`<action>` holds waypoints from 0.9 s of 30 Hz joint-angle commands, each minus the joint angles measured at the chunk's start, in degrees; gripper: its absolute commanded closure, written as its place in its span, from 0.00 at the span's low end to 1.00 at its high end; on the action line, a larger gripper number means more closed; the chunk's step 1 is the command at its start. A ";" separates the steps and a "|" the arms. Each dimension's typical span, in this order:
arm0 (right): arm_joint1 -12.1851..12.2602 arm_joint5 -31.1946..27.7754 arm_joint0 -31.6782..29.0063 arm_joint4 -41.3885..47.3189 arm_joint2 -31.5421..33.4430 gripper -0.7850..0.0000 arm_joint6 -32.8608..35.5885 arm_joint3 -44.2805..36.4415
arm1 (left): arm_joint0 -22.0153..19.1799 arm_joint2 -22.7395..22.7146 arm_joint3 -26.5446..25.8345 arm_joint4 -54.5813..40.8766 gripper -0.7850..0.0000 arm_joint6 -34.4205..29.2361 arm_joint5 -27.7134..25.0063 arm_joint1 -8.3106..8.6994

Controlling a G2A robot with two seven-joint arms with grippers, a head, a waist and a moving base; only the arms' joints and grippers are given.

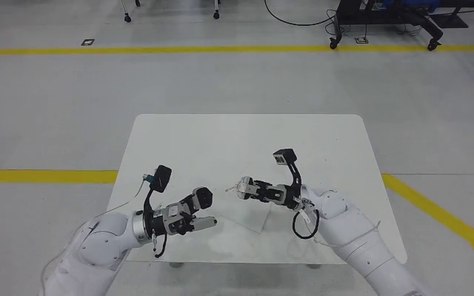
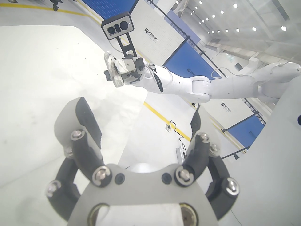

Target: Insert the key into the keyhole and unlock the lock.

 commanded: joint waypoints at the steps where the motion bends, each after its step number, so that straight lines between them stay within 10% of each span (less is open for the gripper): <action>1: -0.20 1.28 0.41 1.06 -0.53 1.00 1.23 -0.29 | -1.11 0.93 0.28 0.21 0.20 0.24 0.84 -0.17; 8: -0.37 2.16 0.60 1.32 -1.06 1.00 2.11 -0.61 | -2.84 2.66 0.62 0.65 0.51 1.29 2.45 -0.53; 23: -0.53 2.58 0.64 1.02 -1.70 1.00 2.54 -1.02 | -3.06 3.80 1.50 2.22 0.65 4.12 4.98 -0.90; 27: -0.53 2.53 0.65 1.01 -1.77 1.00 2.49 -1.01 | -3.19 4.03 1.83 2.42 1.00 4.35 5.05 -0.96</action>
